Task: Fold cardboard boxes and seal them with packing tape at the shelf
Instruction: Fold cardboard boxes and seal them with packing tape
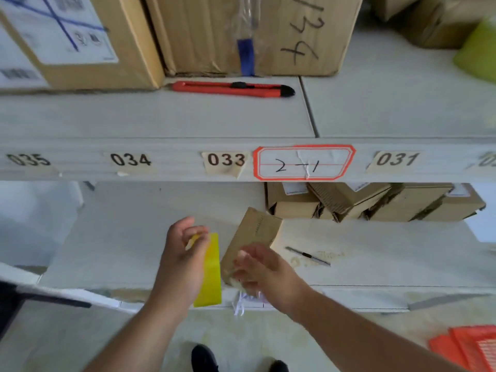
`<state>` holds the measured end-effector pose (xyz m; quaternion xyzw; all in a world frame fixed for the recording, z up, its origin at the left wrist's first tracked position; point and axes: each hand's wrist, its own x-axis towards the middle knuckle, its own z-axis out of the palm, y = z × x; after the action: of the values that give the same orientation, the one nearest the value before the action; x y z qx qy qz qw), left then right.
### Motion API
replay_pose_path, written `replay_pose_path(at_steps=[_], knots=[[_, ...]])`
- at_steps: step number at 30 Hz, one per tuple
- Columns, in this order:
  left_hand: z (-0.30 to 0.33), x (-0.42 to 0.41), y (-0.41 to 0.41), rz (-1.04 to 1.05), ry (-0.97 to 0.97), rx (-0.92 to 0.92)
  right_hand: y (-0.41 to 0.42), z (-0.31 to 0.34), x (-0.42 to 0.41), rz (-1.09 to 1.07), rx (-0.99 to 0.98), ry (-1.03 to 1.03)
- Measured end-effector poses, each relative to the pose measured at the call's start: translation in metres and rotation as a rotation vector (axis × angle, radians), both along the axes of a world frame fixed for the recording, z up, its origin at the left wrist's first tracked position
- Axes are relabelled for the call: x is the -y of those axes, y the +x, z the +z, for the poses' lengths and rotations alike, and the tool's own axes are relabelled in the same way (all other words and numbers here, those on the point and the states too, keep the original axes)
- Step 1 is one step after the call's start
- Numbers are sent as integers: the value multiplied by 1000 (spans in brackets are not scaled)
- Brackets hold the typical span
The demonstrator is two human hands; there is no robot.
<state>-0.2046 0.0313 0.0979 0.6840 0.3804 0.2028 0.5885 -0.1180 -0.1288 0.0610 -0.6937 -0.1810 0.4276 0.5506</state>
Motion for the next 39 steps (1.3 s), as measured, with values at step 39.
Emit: replay_pose_path(at_steps=[39], knots=[[25,92,-14,-59,-14,389,-18,49,57,-145,-79,220]])
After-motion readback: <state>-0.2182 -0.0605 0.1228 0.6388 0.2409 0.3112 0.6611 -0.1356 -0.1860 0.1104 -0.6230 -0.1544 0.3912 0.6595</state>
